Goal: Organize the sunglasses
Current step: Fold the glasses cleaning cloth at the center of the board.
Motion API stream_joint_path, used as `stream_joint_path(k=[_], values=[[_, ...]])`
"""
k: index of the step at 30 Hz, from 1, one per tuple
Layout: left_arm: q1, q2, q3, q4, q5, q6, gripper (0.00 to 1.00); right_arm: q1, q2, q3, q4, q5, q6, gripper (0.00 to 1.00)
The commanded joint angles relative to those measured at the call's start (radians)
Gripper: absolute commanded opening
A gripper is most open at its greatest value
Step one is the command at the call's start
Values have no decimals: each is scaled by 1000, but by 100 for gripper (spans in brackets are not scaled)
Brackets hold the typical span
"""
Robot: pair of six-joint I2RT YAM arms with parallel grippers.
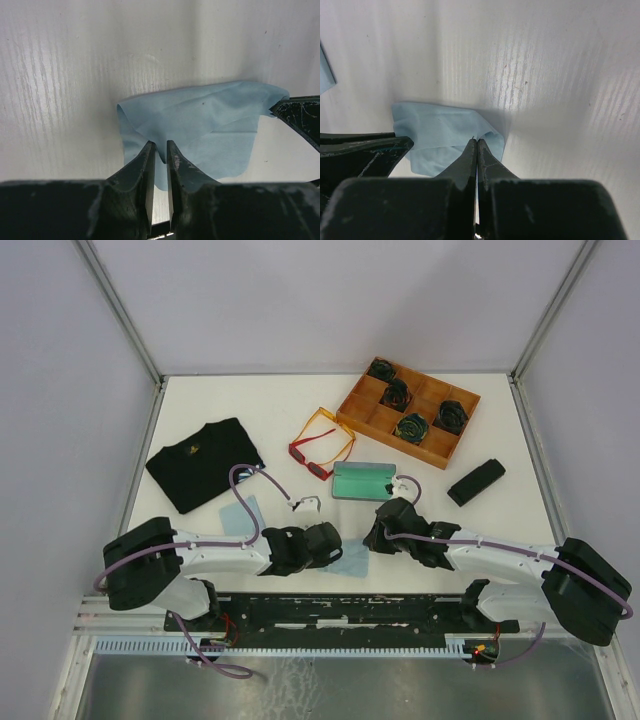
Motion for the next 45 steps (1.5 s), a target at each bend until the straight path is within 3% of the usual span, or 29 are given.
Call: stream_joint_path(k=[1, 10, 45], values=[[-5, -4, 31, 28, -27, 8, 20, -5, -18, 22, 21, 0, -4, 0], [-6, -38, 34, -1, -54, 11, 4, -4, -45, 20, 12, -3, -2, 0], [-4, -165, -54, 26, -50, 48, 3, -1, -82, -16, -45, -97, 47, 0]])
